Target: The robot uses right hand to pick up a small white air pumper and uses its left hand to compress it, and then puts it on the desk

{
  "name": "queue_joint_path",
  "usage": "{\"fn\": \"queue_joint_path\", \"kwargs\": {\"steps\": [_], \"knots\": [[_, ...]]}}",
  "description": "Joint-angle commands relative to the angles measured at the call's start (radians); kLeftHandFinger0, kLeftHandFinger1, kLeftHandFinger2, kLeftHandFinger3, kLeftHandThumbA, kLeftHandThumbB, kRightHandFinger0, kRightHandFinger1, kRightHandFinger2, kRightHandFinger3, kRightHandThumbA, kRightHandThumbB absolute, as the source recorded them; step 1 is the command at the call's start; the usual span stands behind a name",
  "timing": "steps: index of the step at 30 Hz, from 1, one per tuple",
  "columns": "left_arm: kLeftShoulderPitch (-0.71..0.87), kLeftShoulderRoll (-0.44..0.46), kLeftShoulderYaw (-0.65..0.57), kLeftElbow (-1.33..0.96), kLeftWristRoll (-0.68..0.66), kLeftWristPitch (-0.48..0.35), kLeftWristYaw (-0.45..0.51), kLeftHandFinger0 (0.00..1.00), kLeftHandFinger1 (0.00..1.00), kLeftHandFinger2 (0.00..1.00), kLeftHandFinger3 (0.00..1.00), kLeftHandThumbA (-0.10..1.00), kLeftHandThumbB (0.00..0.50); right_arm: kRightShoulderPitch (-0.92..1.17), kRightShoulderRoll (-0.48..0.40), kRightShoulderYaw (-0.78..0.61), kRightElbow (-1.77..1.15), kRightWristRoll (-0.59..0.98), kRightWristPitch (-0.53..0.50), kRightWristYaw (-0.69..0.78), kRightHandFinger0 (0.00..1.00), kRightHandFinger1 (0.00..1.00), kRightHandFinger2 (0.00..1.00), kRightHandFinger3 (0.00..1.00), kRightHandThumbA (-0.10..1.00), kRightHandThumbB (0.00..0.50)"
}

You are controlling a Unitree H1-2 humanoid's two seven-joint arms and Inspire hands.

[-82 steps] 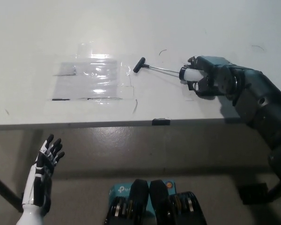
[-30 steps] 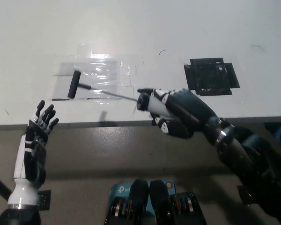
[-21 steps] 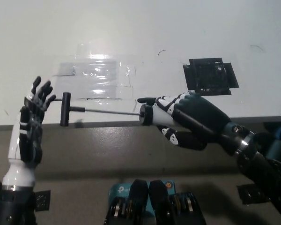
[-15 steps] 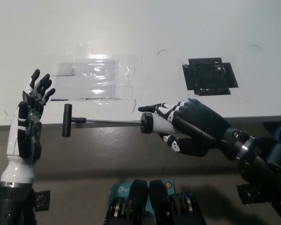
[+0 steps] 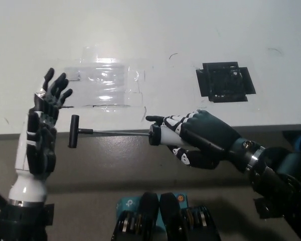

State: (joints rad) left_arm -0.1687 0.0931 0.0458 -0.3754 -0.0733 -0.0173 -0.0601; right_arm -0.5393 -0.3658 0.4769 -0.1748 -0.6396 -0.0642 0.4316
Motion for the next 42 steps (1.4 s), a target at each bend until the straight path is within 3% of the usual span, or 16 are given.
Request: {"fn": "queue_joint_path", "kwargs": {"steps": [1,4,7,10,13,18,30,42], "knots": [[0.001,-0.006,-0.016,-0.030,0.028,-0.019,0.001,1.00,1.00,1.00,1.00,1.00,0.195,-0.053,0.009,-0.019,-0.001,-0.010,-0.028,0.000,0.12,0.59,0.84,0.97,-0.10,0.160],[0.003,-0.014,-0.025,-0.034,0.042,-0.013,0.004,1.00,1.00,1.00,1.00,1.00,0.193,-0.055,0.011,-0.020,0.004,-0.012,-0.033,0.000,0.12,0.60,0.84,0.97,-0.10,0.159],[0.002,-0.017,-0.038,-0.024,0.048,-0.023,-0.001,1.00,1.00,1.00,1.00,1.00,0.160,-0.058,0.016,-0.017,0.015,-0.020,-0.042,-0.006,0.12,0.60,0.85,0.97,-0.10,0.157],[-0.006,-0.029,-0.044,0.011,0.036,-0.029,0.001,1.00,1.00,1.00,1.00,1.00,0.186,-0.062,0.021,-0.014,0.013,-0.019,-0.041,0.001,0.11,0.60,0.85,0.97,-0.10,0.152],[-0.006,-0.029,-0.046,0.019,0.029,-0.021,-0.001,1.00,1.00,1.00,1.00,1.00,0.168,-0.064,0.029,-0.016,0.016,-0.006,-0.052,-0.002,0.10,0.58,0.82,0.93,-0.10,0.166],[-0.017,-0.030,-0.046,0.049,0.030,-0.029,0.001,1.00,1.00,1.00,1.00,1.00,0.186,-0.063,0.026,-0.024,0.015,-0.001,-0.052,0.002,0.07,0.54,0.79,0.91,-0.10,0.154],[-0.029,0.007,-0.002,0.061,0.024,-0.038,0.005,1.00,1.00,1.00,1.00,1.00,0.157,-0.062,0.022,-0.041,-0.014,0.003,-0.025,0.028,0.09,0.57,0.80,0.92,-0.10,0.160],[-0.039,0.045,0.060,0.083,-0.014,-0.019,0.000,1.00,1.00,1.00,1.00,1.00,0.170,-0.027,0.009,-0.059,-0.037,0.006,-0.020,0.037,0.08,0.53,0.78,0.91,-0.10,0.182]]}}
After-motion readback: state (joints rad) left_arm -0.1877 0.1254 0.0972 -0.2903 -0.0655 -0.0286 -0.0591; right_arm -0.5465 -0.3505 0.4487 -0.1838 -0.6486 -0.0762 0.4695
